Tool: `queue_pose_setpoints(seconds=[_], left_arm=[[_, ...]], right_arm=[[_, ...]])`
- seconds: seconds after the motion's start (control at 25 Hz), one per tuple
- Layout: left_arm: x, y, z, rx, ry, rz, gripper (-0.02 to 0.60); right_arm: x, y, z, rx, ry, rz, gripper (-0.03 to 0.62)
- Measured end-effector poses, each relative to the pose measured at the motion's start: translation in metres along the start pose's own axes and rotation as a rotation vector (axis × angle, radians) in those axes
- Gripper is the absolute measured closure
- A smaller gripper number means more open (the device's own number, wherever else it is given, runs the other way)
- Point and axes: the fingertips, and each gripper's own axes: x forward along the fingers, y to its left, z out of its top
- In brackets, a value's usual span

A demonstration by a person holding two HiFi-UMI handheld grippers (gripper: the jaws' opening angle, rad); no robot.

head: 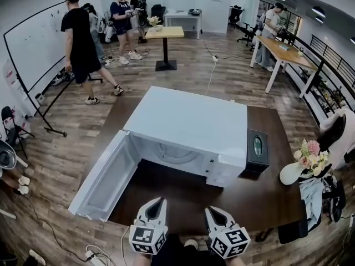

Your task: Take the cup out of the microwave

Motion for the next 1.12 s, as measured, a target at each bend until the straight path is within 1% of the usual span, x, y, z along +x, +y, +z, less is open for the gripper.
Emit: queue_pose_setpoints(seconds=[0.12, 0.24, 0.32, 0.64, 0.68, 0.72, 0.76, 0.88, 1.0, 1.04, 1.12], left_arm=[[0.019, 0.01, 0.005, 0.005, 0.005, -0.001, 0.574], [0.039, 0.023, 0.01, 0.014, 0.006, 0.022, 0.574], [0.051, 0.031, 0.013, 0.017, 0.005, 0.038, 0.574], [0.113, 0.06, 0.029, -0.001, 0.001, 0.054, 0.568], [0.119, 0.063, 0.031, -0.003, 0.002, 0.052, 0.538], [0.126, 0.066, 0.033, -0.005, 0.001, 0.047, 0.483], [0.131, 0.068, 0.035, -0.003, -0.003, 0.043, 0.443], [0.148, 0.075, 0.043, 0.027, -0.03, 0.046, 0.346], [0.166, 0.082, 0.049, 0.038, -0.038, 0.043, 0.258], [0.173, 0.084, 0.05, 0.04, -0.038, 0.038, 0.238], [0.188, 0.086, 0.049, 0.048, -0.024, 0.02, 0.217]], right_arm=[[0.01, -0.007, 0.008, -0.024, 0.003, -0.022, 0.602], [0.021, -0.011, 0.016, -0.019, 0.002, -0.032, 0.602], [0.026, -0.013, 0.017, -0.013, 0.011, -0.037, 0.602], [0.055, -0.017, 0.013, 0.01, 0.059, -0.044, 0.602], [0.059, -0.016, 0.013, 0.012, 0.065, -0.044, 0.602], [0.062, -0.017, 0.012, 0.015, 0.07, -0.046, 0.602], [0.064, -0.017, 0.011, 0.018, 0.075, -0.048, 0.602], [0.073, -0.019, 0.009, 0.028, 0.085, -0.053, 0.602], [0.082, -0.018, 0.007, 0.034, 0.093, -0.048, 0.602], [0.084, -0.018, 0.006, 0.036, 0.097, -0.046, 0.602], [0.089, -0.017, 0.003, 0.039, 0.105, -0.043, 0.602]])
